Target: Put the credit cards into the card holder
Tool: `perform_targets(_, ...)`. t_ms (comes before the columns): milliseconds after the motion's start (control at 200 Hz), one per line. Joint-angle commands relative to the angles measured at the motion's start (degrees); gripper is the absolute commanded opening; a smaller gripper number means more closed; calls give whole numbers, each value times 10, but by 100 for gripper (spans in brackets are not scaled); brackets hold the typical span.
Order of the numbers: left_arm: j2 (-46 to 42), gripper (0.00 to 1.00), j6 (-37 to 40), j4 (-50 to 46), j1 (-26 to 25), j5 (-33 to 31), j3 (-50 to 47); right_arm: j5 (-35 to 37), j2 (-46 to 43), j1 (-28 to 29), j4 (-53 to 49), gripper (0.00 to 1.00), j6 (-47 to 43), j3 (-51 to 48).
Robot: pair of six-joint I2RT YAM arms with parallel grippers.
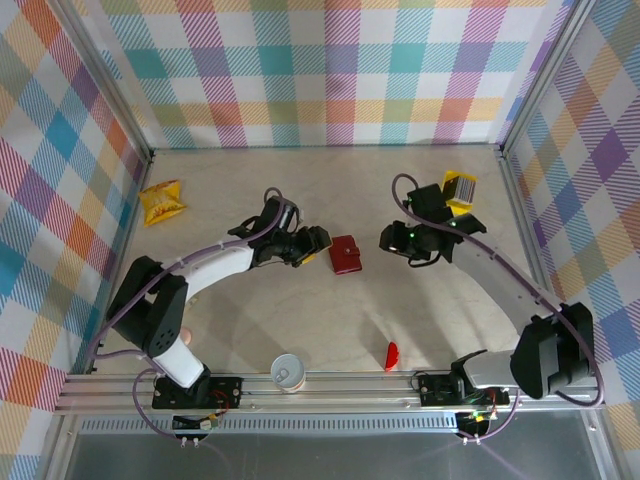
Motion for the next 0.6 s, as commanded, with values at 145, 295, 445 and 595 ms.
perform_targets(145,4,61,-10,7,-3,-32,16,-1,115,27,-78,33,-19,114)
perform_targets(295,-2,61,-33,17,3,-25,1,18,169,49,-106,33,-23,150)
perform_targets(445,-43,59,-70,90,11,-23,-70,55,211,81,-142,35,-34,189)
perform_targets(595,-72,59,-73,76,20,-14,-95,66,236,88,-162,36,-21,206)
